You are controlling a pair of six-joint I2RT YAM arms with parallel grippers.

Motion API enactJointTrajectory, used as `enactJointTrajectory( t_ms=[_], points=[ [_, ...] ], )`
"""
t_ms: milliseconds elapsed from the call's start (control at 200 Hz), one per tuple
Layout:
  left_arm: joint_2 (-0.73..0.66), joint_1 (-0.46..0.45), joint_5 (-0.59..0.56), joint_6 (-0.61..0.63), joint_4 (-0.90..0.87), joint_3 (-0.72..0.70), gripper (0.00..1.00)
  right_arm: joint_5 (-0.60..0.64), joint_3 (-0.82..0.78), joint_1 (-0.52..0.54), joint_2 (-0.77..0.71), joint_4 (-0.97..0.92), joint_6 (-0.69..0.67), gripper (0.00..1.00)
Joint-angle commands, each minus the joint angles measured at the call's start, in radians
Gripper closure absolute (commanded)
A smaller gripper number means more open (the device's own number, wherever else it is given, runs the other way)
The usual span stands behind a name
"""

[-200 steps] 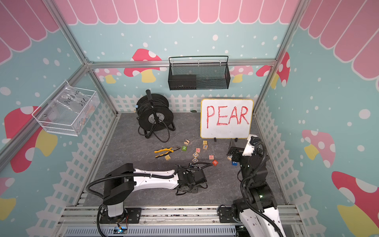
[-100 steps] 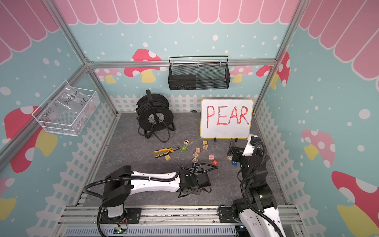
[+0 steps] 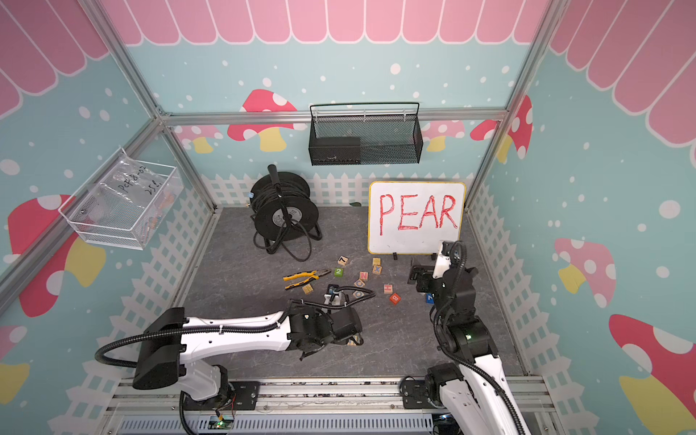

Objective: Spell the uppercase word “pear” with letter blocks
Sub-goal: Place the letter block at the center of the board, then adjust the letter block at the center of the board.

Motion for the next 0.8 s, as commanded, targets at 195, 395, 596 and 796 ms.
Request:
enactJointTrajectory(
  t_ms=[195,395,596,796],
  points=[
    [0.136,-0.074,0.034,0.159,0.106,0.102,0.31,0.037,0.026,0.003,-0.009,-0.016,-0.019,0.02],
    [0.228,-0.083,0.166,0.234,0.17,0.169,0.29,0.158,0.044,0.002,0.005,-0.065,0.005,0.02],
    [0.31,-0.079,0.254,0.272,0.192,0.235,0.27,0.209,0.043,0.003,-0.011,-0.088,0.024,0.02],
    [0.365,-0.054,0.326,0.247,0.193,0.241,0.27,0.229,0.039,0.002,-0.026,-0.096,0.026,0.01]
  ],
)
